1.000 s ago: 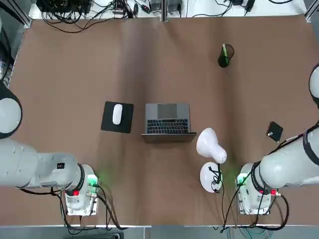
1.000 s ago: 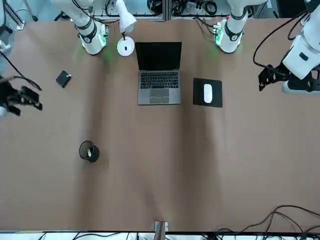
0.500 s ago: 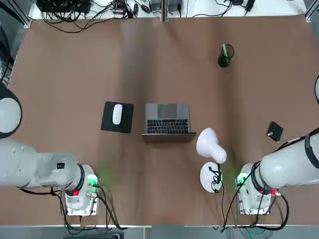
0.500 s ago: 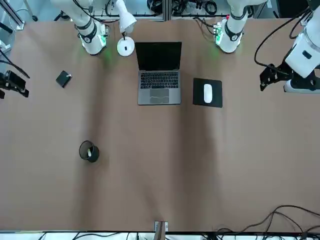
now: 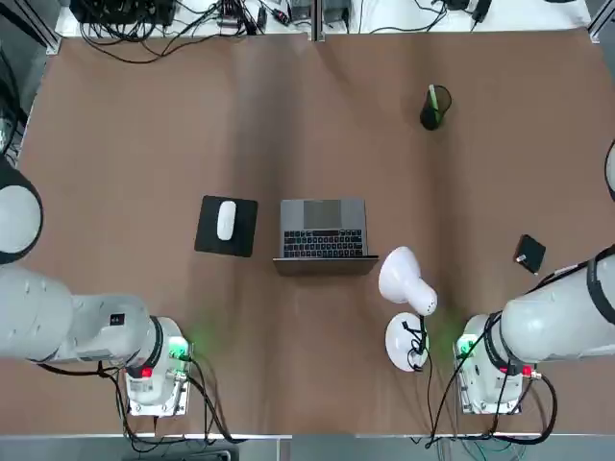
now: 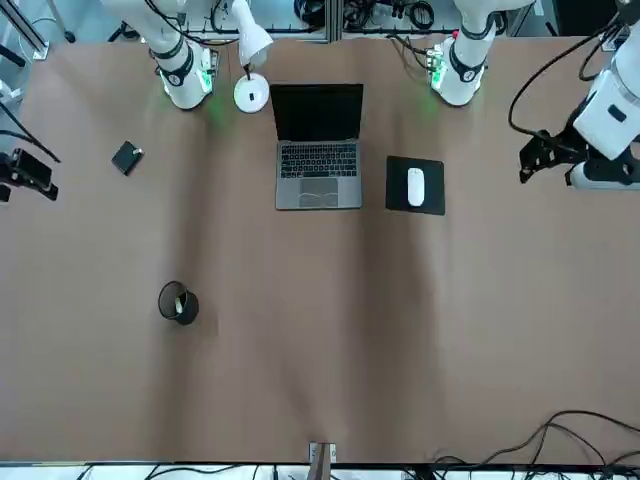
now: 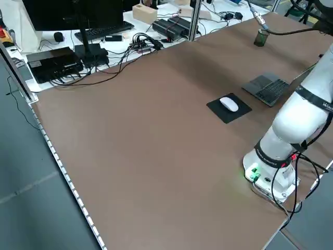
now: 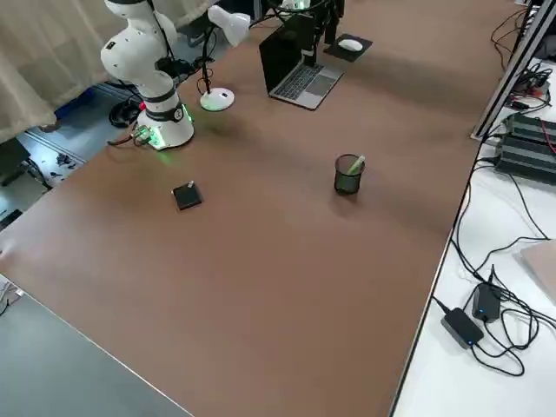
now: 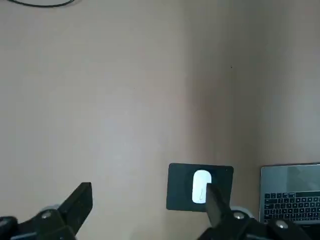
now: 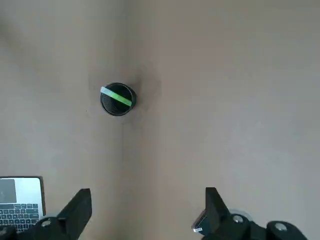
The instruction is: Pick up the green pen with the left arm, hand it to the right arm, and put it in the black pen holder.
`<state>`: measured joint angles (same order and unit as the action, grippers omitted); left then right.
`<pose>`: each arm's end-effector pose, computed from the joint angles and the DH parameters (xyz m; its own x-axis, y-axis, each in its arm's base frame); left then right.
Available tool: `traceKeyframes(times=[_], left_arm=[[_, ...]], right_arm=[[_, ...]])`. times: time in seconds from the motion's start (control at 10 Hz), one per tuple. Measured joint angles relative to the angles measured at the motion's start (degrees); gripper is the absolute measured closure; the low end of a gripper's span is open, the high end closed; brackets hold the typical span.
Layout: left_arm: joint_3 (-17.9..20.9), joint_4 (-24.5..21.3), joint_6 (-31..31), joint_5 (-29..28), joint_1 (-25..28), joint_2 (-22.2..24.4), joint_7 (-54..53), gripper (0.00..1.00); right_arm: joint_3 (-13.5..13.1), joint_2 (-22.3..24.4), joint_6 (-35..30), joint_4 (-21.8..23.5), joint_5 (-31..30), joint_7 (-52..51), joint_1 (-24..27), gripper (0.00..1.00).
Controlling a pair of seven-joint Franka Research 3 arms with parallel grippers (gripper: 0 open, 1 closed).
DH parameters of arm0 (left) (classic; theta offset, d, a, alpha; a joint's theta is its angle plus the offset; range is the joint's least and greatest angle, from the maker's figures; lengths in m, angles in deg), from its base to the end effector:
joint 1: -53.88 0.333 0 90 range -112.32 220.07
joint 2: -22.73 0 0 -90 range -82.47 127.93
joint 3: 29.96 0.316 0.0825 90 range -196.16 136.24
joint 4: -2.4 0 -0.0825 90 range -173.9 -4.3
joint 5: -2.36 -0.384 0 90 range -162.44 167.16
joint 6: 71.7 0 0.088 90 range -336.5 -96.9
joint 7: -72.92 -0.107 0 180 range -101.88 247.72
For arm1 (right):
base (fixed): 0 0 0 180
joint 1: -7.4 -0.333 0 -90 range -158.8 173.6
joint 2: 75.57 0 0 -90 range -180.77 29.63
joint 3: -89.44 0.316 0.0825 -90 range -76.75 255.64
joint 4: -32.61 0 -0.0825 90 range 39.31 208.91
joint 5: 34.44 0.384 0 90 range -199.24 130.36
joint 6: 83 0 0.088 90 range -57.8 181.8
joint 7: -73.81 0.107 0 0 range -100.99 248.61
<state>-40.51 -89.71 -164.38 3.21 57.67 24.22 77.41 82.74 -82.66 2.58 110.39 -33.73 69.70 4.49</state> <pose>0.5469 -0.0677 0.6254 0.9986 -0.0390 0.0346 -0.0394 -0.9991 0.0128 0.5842 -0.0322 0.6475 0.9999 0.0076 0.0130 0.0076 -1.0000 0.0030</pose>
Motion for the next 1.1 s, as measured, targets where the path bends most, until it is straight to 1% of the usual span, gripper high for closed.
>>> traceKeyframes(times=[1.1], left_arm=[[-0.03,0.00,0.00,0.01,0.02,-0.49,0.00,0.00]], right_arm=[[-0.44,-0.08,2.18,0.00,-0.01,0.19,0.30,0.00]])
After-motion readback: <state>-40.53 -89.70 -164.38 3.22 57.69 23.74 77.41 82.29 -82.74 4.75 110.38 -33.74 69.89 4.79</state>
